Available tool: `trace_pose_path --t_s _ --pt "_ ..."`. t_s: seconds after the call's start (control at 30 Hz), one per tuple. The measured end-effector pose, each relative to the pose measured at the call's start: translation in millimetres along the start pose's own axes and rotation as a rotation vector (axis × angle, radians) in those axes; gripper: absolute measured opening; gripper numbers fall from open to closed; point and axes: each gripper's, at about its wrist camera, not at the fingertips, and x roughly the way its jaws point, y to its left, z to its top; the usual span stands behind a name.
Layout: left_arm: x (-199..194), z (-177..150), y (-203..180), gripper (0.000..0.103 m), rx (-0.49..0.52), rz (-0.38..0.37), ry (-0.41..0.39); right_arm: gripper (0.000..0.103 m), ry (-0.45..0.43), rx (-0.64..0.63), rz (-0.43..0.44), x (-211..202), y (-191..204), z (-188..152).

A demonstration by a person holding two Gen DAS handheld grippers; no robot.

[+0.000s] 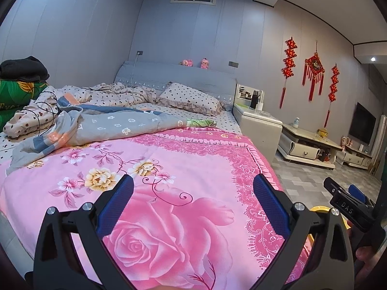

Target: Collect trash

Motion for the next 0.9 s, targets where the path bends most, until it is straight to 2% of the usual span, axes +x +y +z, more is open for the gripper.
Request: trace_pose_path --t_s 0.4,0.9 --pt "3.0 -1.2 -0.3 0.095 -0.005 -0.010 -0.003 0.095 -0.023 -0.028 -0.005 1.8 6.8 -1.0" --pt "7.5 -5.7 2.6 0.095 -0.012 -0.030 0.010 0.095 0.003 -0.044 0.001 5.1 11.9 -8.0"
